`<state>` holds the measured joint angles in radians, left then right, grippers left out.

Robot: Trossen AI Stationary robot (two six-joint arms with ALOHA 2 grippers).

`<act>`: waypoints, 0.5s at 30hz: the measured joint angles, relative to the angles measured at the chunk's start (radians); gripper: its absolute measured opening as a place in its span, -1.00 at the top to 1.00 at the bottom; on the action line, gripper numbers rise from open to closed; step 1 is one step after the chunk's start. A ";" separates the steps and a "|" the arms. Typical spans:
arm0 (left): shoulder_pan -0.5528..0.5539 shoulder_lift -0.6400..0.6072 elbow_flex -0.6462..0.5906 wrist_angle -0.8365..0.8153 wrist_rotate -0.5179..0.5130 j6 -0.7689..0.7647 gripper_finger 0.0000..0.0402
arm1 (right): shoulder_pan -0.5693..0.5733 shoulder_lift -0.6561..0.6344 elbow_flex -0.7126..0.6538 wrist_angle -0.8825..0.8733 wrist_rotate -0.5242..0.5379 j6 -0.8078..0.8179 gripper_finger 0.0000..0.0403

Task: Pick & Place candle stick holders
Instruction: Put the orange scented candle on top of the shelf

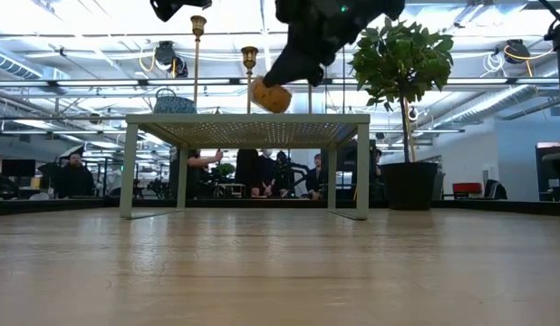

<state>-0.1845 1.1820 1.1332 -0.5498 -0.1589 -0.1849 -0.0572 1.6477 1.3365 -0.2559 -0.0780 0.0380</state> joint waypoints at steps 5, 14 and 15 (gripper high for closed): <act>0.000 0.000 0.000 0.000 -0.001 0.021 0.48 | -0.020 0.029 0.000 0.066 -0.062 -0.001 1.00; 0.000 0.000 0.000 0.000 -0.001 0.025 0.48 | -0.043 0.036 -0.025 0.128 -0.079 0.001 1.00; 0.000 0.000 0.000 0.000 -0.001 0.025 0.48 | -0.043 0.037 -0.027 0.137 -0.079 0.001 1.00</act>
<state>-0.1848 1.1824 1.1332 -0.5495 -0.1600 -0.1596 -0.1001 1.6844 1.3096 -0.1187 -0.1574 0.0387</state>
